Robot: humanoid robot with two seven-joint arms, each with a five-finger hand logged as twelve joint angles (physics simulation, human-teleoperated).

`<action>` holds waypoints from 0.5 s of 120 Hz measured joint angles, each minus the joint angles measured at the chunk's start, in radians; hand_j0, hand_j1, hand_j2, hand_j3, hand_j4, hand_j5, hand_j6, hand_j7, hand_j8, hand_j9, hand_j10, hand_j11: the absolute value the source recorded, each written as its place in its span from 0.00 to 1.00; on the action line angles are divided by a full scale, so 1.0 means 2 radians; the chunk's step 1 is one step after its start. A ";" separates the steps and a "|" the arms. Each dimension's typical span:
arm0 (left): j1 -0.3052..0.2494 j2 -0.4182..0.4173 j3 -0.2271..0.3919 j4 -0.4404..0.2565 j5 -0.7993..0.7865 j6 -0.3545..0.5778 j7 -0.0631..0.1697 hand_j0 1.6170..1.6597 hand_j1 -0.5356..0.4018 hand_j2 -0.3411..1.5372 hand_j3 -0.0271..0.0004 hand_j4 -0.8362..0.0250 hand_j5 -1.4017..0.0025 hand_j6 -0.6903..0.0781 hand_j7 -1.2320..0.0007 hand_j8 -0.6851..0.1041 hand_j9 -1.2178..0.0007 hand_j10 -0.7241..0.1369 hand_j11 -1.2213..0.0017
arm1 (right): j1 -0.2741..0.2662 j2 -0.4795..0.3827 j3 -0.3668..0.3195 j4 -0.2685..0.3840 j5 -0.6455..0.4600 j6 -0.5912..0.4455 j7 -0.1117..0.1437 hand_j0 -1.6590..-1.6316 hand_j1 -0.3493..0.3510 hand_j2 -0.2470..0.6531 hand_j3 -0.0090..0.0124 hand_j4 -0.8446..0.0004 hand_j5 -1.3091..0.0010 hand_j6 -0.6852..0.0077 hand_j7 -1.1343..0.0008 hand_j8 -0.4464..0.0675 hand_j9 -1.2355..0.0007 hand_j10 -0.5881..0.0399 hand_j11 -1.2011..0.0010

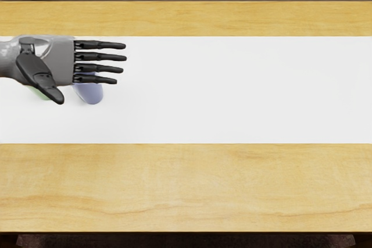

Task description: Pick up cup and place in cup with left hand

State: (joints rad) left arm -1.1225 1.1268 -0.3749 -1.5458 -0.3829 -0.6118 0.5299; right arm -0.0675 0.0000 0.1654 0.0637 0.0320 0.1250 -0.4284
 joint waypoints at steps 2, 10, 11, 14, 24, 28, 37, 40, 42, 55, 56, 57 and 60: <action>0.000 0.000 0.002 -0.001 0.000 0.000 0.000 0.96 0.92 0.18 0.99 0.95 0.98 0.87 0.98 0.84 0.98 0.82 0.98 | 0.000 0.000 0.000 0.000 0.000 0.000 0.000 0.04 0.00 0.27 0.42 1.00 1.00 0.99 1.00 0.87 1.00 0.94 1.00; -0.001 -0.002 0.008 -0.004 0.000 0.000 0.000 0.96 0.92 0.18 0.99 0.95 0.98 0.87 0.98 0.84 0.98 0.82 0.98 | 0.000 0.000 0.000 0.000 -0.001 0.000 -0.001 0.04 0.00 0.27 0.42 1.00 1.00 0.99 1.00 0.87 1.00 0.94 1.00; -0.001 -0.002 0.008 -0.004 0.000 0.000 0.000 0.96 0.92 0.18 0.99 0.95 0.98 0.87 0.98 0.84 0.98 0.82 0.98 | 0.000 0.000 0.000 0.000 -0.001 0.000 -0.001 0.04 0.00 0.27 0.42 1.00 1.00 0.99 1.00 0.87 1.00 0.94 1.00; -0.001 -0.002 0.010 -0.004 0.001 0.000 0.000 0.96 0.92 0.18 0.99 0.95 0.98 0.87 0.98 0.84 0.98 0.82 0.98 | 0.000 0.000 0.000 0.000 -0.001 0.000 -0.002 0.04 0.00 0.27 0.42 1.00 1.00 0.99 1.00 0.87 1.00 0.94 1.00; -0.002 -0.004 0.013 -0.005 0.001 0.000 0.000 0.96 0.92 0.18 0.99 0.95 0.98 0.87 0.98 0.84 0.98 0.82 0.98 | 0.000 0.000 -0.001 0.000 -0.002 -0.001 -0.002 0.04 0.00 0.27 0.42 1.00 1.00 0.99 1.00 0.87 1.00 0.94 1.00; -0.004 -0.006 0.013 -0.005 0.002 0.000 0.000 0.96 0.92 0.18 0.99 0.95 0.98 0.87 0.98 0.84 0.98 0.82 0.98 | 0.000 0.000 -0.001 0.000 -0.002 -0.001 -0.002 0.04 0.00 0.27 0.42 1.00 1.00 0.99 1.00 0.87 1.00 0.94 1.00; -0.009 -0.010 0.009 -0.005 0.006 0.000 0.000 0.96 0.92 0.18 0.99 0.95 0.98 0.87 0.98 0.84 0.98 0.82 0.98 | 0.000 0.000 -0.001 0.000 -0.002 -0.001 -0.002 0.04 0.00 0.27 0.42 1.00 1.00 0.99 1.00 0.87 1.00 0.94 1.00; -0.011 -0.010 0.006 -0.005 0.008 0.000 0.000 0.96 0.92 0.18 0.99 0.95 0.98 0.87 0.98 0.84 0.98 0.82 0.98 | 0.000 0.000 -0.001 0.000 -0.002 -0.002 -0.002 0.04 0.00 0.27 0.42 1.00 1.00 0.99 1.00 0.87 1.00 0.94 1.00; -0.012 -0.010 0.004 -0.004 0.011 0.000 0.000 0.96 0.92 0.18 0.99 0.95 0.98 0.87 0.98 0.84 0.98 0.82 0.98 | 0.000 0.000 -0.001 0.000 -0.002 -0.002 -0.002 0.04 0.00 0.27 0.42 1.00 1.00 0.99 1.00 0.87 1.00 0.94 1.00; -0.040 -0.026 -0.005 0.004 0.031 0.000 0.000 0.96 0.92 0.18 0.99 0.95 0.98 0.87 0.98 0.84 0.98 0.82 0.98 | 0.000 0.000 0.000 0.000 -0.002 -0.001 -0.002 0.04 0.00 0.27 0.42 1.00 1.00 0.99 1.00 0.87 1.00 0.94 1.00; -0.041 -0.029 -0.006 0.006 0.033 0.000 0.000 0.96 0.92 0.18 0.99 0.95 0.98 0.87 0.98 0.84 0.98 0.82 0.98 | 0.000 0.000 0.000 0.000 -0.002 -0.002 -0.002 0.04 0.00 0.27 0.42 1.00 1.00 0.99 1.00 0.87 1.00 0.94 1.00; -0.041 -0.033 -0.006 0.008 0.036 0.000 0.000 0.96 0.92 0.18 0.99 0.95 0.98 0.87 0.98 0.84 0.98 0.82 0.98 | 0.000 0.000 -0.001 0.000 -0.002 -0.002 -0.002 0.04 0.00 0.27 0.42 1.00 1.00 0.99 1.00 0.87 1.00 0.94 1.00; -0.044 -0.042 -0.008 0.014 0.047 0.000 0.000 0.96 0.92 0.18 0.99 0.95 0.98 0.87 0.98 0.84 0.98 0.82 0.98 | 0.000 0.000 -0.001 0.000 -0.002 -0.002 -0.002 0.04 0.00 0.27 0.42 1.00 1.00 0.99 1.00 0.87 1.00 0.94 1.00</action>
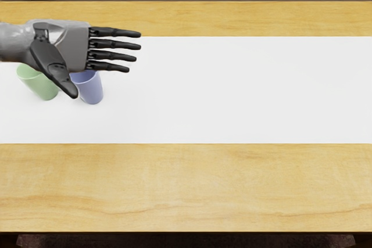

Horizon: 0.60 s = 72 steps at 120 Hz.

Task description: Pick up cup and place in cup with left hand

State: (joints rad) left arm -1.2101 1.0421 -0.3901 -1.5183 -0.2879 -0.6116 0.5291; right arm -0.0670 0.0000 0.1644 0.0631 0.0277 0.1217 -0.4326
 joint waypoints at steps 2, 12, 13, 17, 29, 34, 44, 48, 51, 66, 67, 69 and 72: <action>-0.002 -0.008 -0.001 0.004 0.011 0.000 0.000 0.96 0.92 0.18 0.99 0.95 0.98 0.87 0.98 0.84 0.98 0.82 0.98 | 0.000 0.000 0.000 0.000 0.000 0.000 0.000 0.04 0.00 0.27 0.42 1.00 1.00 0.99 1.00 0.87 1.00 0.94 1.00; -0.004 -0.032 -0.009 0.017 0.092 0.000 0.000 0.96 0.92 0.18 0.99 0.95 0.98 0.87 0.98 0.84 0.98 0.82 0.98 | 0.000 0.000 0.000 0.000 0.000 0.000 0.000 0.04 0.00 0.27 0.42 1.00 1.00 0.99 1.00 0.87 1.00 0.94 1.00; -0.005 -0.033 -0.011 0.018 0.103 0.000 0.000 0.96 0.92 0.18 0.99 0.95 0.98 0.87 0.98 0.84 0.98 0.82 0.98 | 0.000 0.000 0.000 0.000 0.000 0.000 0.000 0.04 0.00 0.27 0.42 1.00 1.00 0.99 1.00 0.87 1.00 0.94 1.00; -0.015 -0.037 -0.014 0.021 0.145 0.000 0.000 0.96 0.92 0.18 0.99 0.95 0.98 0.87 0.98 0.84 0.98 0.82 0.98 | 0.000 0.000 0.000 0.000 0.000 0.000 0.000 0.04 0.00 0.27 0.42 1.00 1.00 0.99 1.00 0.87 1.00 0.94 1.00; -0.019 -0.057 -0.018 0.026 0.249 0.003 0.010 0.96 0.92 0.18 0.99 0.95 0.98 0.87 0.98 0.84 0.98 0.82 0.98 | 0.000 0.000 0.000 0.000 0.000 0.000 0.000 0.04 0.00 0.27 0.42 1.00 1.00 0.99 1.00 0.87 1.00 0.94 1.00; -0.019 -0.074 -0.018 0.027 0.290 0.011 0.015 0.96 0.92 0.18 0.99 0.95 0.98 0.87 0.98 0.84 0.98 0.82 0.98 | 0.000 0.000 0.000 0.001 0.000 0.000 0.000 0.04 0.00 0.27 0.42 1.00 1.00 0.99 1.00 0.87 1.00 0.94 1.00; -0.024 -0.088 -0.017 0.029 0.352 0.036 0.027 0.96 0.92 0.18 0.99 0.94 0.98 0.87 0.98 0.84 0.98 0.81 0.98 | 0.000 0.000 0.000 0.001 0.000 0.000 0.000 0.04 0.00 0.27 0.42 1.00 1.00 0.99 1.00 0.87 1.00 0.94 1.00; -0.027 -0.098 -0.017 0.031 0.374 0.045 0.031 0.96 0.92 0.18 0.99 0.94 0.98 0.87 0.98 0.84 0.98 0.81 0.98 | 0.001 0.000 0.000 0.001 0.000 0.000 0.000 0.04 0.00 0.27 0.42 1.00 1.00 0.99 1.00 0.87 1.00 0.94 1.00; -0.027 -0.111 -0.017 0.034 0.390 0.053 0.033 0.96 0.92 0.18 0.99 0.94 0.98 0.87 0.98 0.84 0.98 0.81 0.98 | 0.001 0.000 0.000 0.001 0.000 0.000 0.000 0.04 0.00 0.27 0.42 1.00 1.00 0.99 1.00 0.87 1.00 0.94 1.00; -0.026 -0.147 -0.016 0.050 0.464 0.085 0.039 0.96 0.92 0.18 0.99 0.94 0.98 0.87 0.98 0.84 0.98 0.81 0.98 | 0.001 0.000 0.000 0.001 0.000 0.001 0.000 0.04 0.00 0.27 0.42 1.00 1.00 0.99 1.00 0.87 1.00 0.94 1.00; -0.025 -0.147 -0.015 0.052 0.468 0.087 0.039 0.96 0.92 0.18 0.99 0.94 0.98 0.87 0.98 0.84 0.98 0.81 0.98 | 0.001 0.000 0.000 0.001 0.000 0.001 0.000 0.04 0.00 0.27 0.42 1.00 1.00 0.99 1.00 0.87 1.00 0.94 1.00; -0.025 -0.148 -0.015 0.055 0.477 0.090 0.039 0.96 0.92 0.18 0.99 0.94 0.98 0.87 0.98 0.84 0.98 0.81 0.98 | 0.001 0.000 0.000 0.001 0.000 0.001 0.000 0.04 0.00 0.27 0.42 1.00 1.00 0.99 1.00 0.87 1.00 0.94 1.00; -0.024 -0.150 -0.014 0.062 0.489 0.095 0.039 0.96 0.92 0.18 0.99 0.94 0.98 0.87 0.98 0.84 0.98 0.81 0.97 | 0.001 0.000 0.000 0.001 0.000 0.001 0.000 0.04 0.00 0.27 0.42 1.00 1.00 0.99 1.00 0.87 1.00 0.94 1.00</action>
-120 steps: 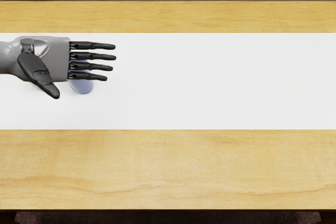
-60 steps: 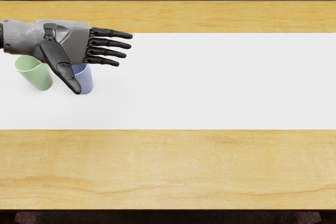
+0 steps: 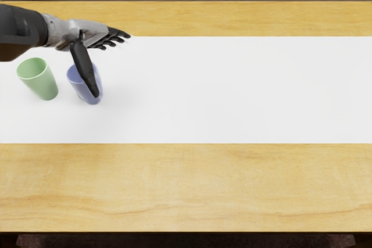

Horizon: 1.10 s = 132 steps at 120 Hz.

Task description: Pick up cup and place in cup with left hand

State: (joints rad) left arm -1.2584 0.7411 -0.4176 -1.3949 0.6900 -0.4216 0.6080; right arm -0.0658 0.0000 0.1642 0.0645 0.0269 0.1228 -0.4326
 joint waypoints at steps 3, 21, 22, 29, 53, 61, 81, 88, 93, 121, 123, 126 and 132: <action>0.001 -0.009 0.001 0.008 0.011 0.004 0.000 0.96 0.92 0.18 0.99 0.94 0.98 0.87 0.98 0.84 0.98 0.81 0.97 | 0.000 0.000 0.000 0.000 0.000 0.000 0.000 0.04 0.00 0.27 0.42 1.00 1.00 0.99 1.00 0.87 1.00 0.94 1.00; 0.004 -0.039 0.026 0.043 0.068 0.042 0.001 0.96 0.92 0.18 0.99 0.94 0.98 0.86 0.98 0.83 0.97 0.81 0.97 | 0.001 0.000 0.000 0.000 0.000 -0.001 0.000 0.04 0.00 0.27 0.42 1.00 1.00 0.99 1.00 0.87 1.00 0.94 1.00; 0.004 -0.042 0.028 0.045 0.070 0.044 0.001 0.96 0.92 0.18 0.99 0.94 0.98 0.86 0.98 0.83 0.97 0.81 0.97 | 0.001 0.000 0.000 0.000 0.000 -0.001 0.000 0.04 0.00 0.27 0.42 1.00 1.00 0.99 1.00 0.87 1.00 0.94 1.00; 0.005 -0.047 0.040 0.057 0.079 0.055 0.001 0.96 0.92 0.18 0.99 0.94 0.98 0.86 0.97 0.83 0.97 0.81 0.97 | 0.001 0.000 0.000 0.000 0.000 -0.001 0.000 0.04 0.00 0.27 0.42 1.00 1.00 0.99 1.00 0.87 1.00 0.94 1.00; 0.022 -0.068 0.063 0.107 0.112 0.081 0.001 0.96 0.92 0.18 0.99 0.94 0.98 0.86 0.97 0.83 0.97 0.81 0.97 | 0.001 0.000 0.000 0.000 0.000 -0.001 0.000 0.04 0.00 0.27 0.42 1.00 1.00 0.99 1.00 0.87 1.00 0.94 1.00; 0.023 -0.068 0.065 0.118 0.116 0.087 0.001 0.96 0.92 0.18 0.99 0.94 0.98 0.86 0.97 0.83 0.97 0.81 0.97 | 0.001 0.000 0.000 0.000 0.000 -0.002 0.000 0.04 0.00 0.27 0.42 1.00 1.00 0.99 1.00 0.87 1.00 0.94 1.00; 0.023 -0.076 0.079 0.139 0.119 0.093 0.001 0.96 0.89 0.19 0.99 0.91 0.95 0.83 0.95 0.80 0.95 0.78 0.95 | 0.001 0.000 0.000 0.000 0.000 -0.001 0.000 0.04 0.00 0.27 0.42 1.00 1.00 0.99 1.00 0.87 1.00 0.94 1.00; 0.023 -0.076 0.082 0.144 0.118 0.093 0.001 0.96 0.85 0.19 0.99 0.88 0.93 0.80 0.92 0.77 0.92 0.75 0.92 | 0.001 0.000 0.000 0.000 0.000 -0.001 0.000 0.04 0.00 0.27 0.42 1.00 1.00 0.99 1.00 0.87 1.00 0.94 1.00; 0.023 -0.076 0.084 0.146 0.118 0.093 0.001 0.96 0.81 0.19 0.99 0.85 0.90 0.76 0.89 0.73 0.89 0.72 0.89 | 0.001 0.000 0.000 0.000 0.000 -0.001 0.000 0.04 0.00 0.27 0.42 1.00 1.00 0.99 1.00 0.87 1.00 0.94 1.00; 0.023 -0.101 0.086 0.159 0.114 0.093 0.001 0.96 0.62 0.21 0.99 0.67 0.76 0.56 0.73 0.54 0.73 0.55 0.73 | 0.001 0.000 0.000 0.000 0.000 -0.001 0.000 0.04 0.00 0.27 0.42 1.00 1.00 0.99 1.00 0.87 1.00 0.94 1.00; 0.023 -0.101 0.086 0.161 0.114 0.093 0.001 0.96 0.62 0.21 0.99 0.67 0.76 0.56 0.73 0.54 0.73 0.54 0.73 | 0.001 0.000 0.000 0.000 0.000 -0.001 0.000 0.04 0.00 0.27 0.42 1.00 1.00 0.99 1.00 0.87 1.00 0.94 1.00; 0.023 -0.101 0.086 0.164 0.114 0.093 0.001 0.96 0.61 0.21 0.99 0.66 0.75 0.55 0.72 0.53 0.72 0.53 0.72 | 0.001 0.000 0.000 0.000 0.000 -0.001 0.000 0.04 0.00 0.27 0.42 1.00 1.00 0.99 1.00 0.87 1.00 0.94 1.00; 0.023 -0.101 0.087 0.167 0.114 0.093 0.001 0.96 0.59 0.21 0.99 0.65 0.74 0.53 0.71 0.51 0.70 0.52 0.70 | 0.001 0.000 0.000 0.000 0.000 -0.001 0.000 0.04 0.00 0.27 0.42 1.00 1.00 0.99 1.00 0.87 1.00 0.94 1.00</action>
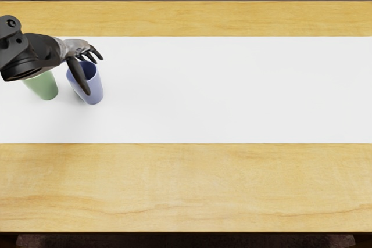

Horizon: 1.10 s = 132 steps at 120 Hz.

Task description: Pick up cup and place in cup with left hand

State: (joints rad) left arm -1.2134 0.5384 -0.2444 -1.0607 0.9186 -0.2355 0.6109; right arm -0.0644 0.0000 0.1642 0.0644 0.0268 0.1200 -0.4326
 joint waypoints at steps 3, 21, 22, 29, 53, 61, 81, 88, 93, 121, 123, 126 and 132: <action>0.000 0.000 0.000 0.001 0.000 0.000 0.000 0.96 0.58 0.21 0.99 0.64 0.74 0.53 0.70 0.51 0.70 0.51 0.70 | 0.000 0.000 0.000 0.000 0.000 0.000 0.000 0.04 0.00 0.27 0.42 1.00 1.00 0.99 1.00 0.87 1.00 0.94 1.00; 0.000 -0.005 0.003 0.005 -0.001 0.001 0.000 0.96 0.44 0.27 0.99 0.62 0.71 0.50 0.68 0.48 0.67 0.49 0.67 | 0.000 0.000 0.000 0.000 0.000 0.000 0.000 0.04 0.00 0.27 0.42 1.00 1.00 0.99 1.00 0.87 1.00 0.94 1.00; 0.000 -0.006 0.003 0.006 0.000 0.001 0.000 0.96 0.43 0.27 0.99 0.62 0.71 0.50 0.68 0.48 0.67 0.49 0.67 | 0.000 0.000 0.000 0.000 0.000 0.000 0.000 0.04 0.00 0.27 0.42 1.00 1.00 0.99 1.00 0.87 1.00 0.94 1.00; 0.000 -0.010 0.006 0.009 0.001 0.001 0.000 0.96 0.40 0.25 0.99 0.61 0.71 0.54 0.67 0.51 0.67 0.49 0.66 | 0.000 0.000 0.000 0.000 0.000 0.000 0.000 0.04 0.00 0.27 0.42 1.00 1.00 0.99 1.00 0.87 1.00 0.94 1.00; 0.000 -0.013 0.010 0.015 0.006 0.001 0.000 0.93 0.43 0.24 0.99 0.59 0.70 0.64 0.66 0.47 0.65 0.49 0.64 | 0.000 0.000 0.000 0.000 0.000 0.000 0.000 0.04 0.00 0.27 0.42 1.00 1.00 0.99 1.00 0.87 1.00 0.94 1.00; 0.000 -0.012 0.010 0.015 0.006 0.002 0.000 0.94 0.44 0.23 0.99 0.58 0.69 0.69 0.65 0.49 0.64 0.51 0.63 | 0.000 0.000 0.000 0.000 0.000 0.000 0.000 0.04 0.00 0.27 0.42 1.00 1.00 0.99 1.00 0.87 1.00 0.94 1.00; 0.001 -0.013 0.010 0.015 0.006 0.001 0.000 0.95 0.43 0.22 0.99 0.55 0.66 0.74 0.61 0.51 0.61 0.46 0.60 | 0.000 0.000 0.000 0.000 0.000 0.000 0.000 0.04 0.00 0.27 0.42 1.00 1.00 0.99 1.00 0.87 1.00 0.94 1.00; 0.000 -0.013 0.010 0.015 0.005 0.001 0.000 0.96 0.43 0.22 0.99 0.58 0.65 0.67 0.60 0.50 0.60 0.45 0.60 | 0.000 0.000 0.000 0.000 0.000 0.000 0.000 0.04 0.00 0.27 0.42 1.00 1.00 0.99 1.00 0.87 1.00 0.94 1.00; 0.000 -0.013 0.010 0.015 0.005 0.001 0.000 0.96 0.42 0.22 0.99 0.57 0.65 0.64 0.60 0.48 0.60 0.44 0.59 | 0.000 0.000 0.000 0.000 0.000 0.000 0.000 0.04 0.00 0.27 0.42 1.00 1.00 0.99 1.00 0.87 1.00 0.94 1.00; -0.001 -0.012 0.010 0.015 0.004 0.001 0.000 0.92 0.46 0.17 0.99 0.55 0.61 0.60 0.56 0.49 0.56 0.42 0.56 | 0.000 0.000 0.000 0.000 0.000 -0.001 0.000 0.04 0.00 0.27 0.42 1.00 1.00 0.99 1.00 0.87 1.00 0.94 1.00; -0.001 -0.012 0.010 0.015 0.004 0.001 0.000 0.92 0.45 0.17 0.99 0.54 0.61 0.59 0.56 0.49 0.56 0.42 0.56 | 0.000 0.000 0.000 0.000 0.000 -0.001 0.000 0.04 0.00 0.27 0.42 1.00 1.00 0.99 1.00 0.87 1.00 0.94 1.00; -0.002 -0.012 0.010 0.014 0.003 0.001 0.000 0.92 0.46 0.17 0.99 0.54 0.61 0.58 0.56 0.49 0.56 0.42 0.56 | 0.000 0.000 0.000 0.000 0.000 -0.001 0.000 0.04 0.00 0.27 0.42 1.00 1.00 0.99 1.00 0.87 1.00 0.94 1.00; -0.001 -0.012 0.010 0.015 0.004 0.001 0.000 0.91 0.45 0.17 0.99 0.53 0.62 0.57 0.56 0.48 0.56 0.41 0.56 | 0.000 0.000 0.000 0.000 0.000 -0.001 0.000 0.04 0.00 0.27 0.42 1.00 1.00 0.99 1.00 0.87 1.00 0.94 1.00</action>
State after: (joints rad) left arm -1.2154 0.5140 -0.2245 -1.0316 0.9273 -0.2338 0.6112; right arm -0.0644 0.0000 0.1636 0.0645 0.0261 0.1182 -0.4327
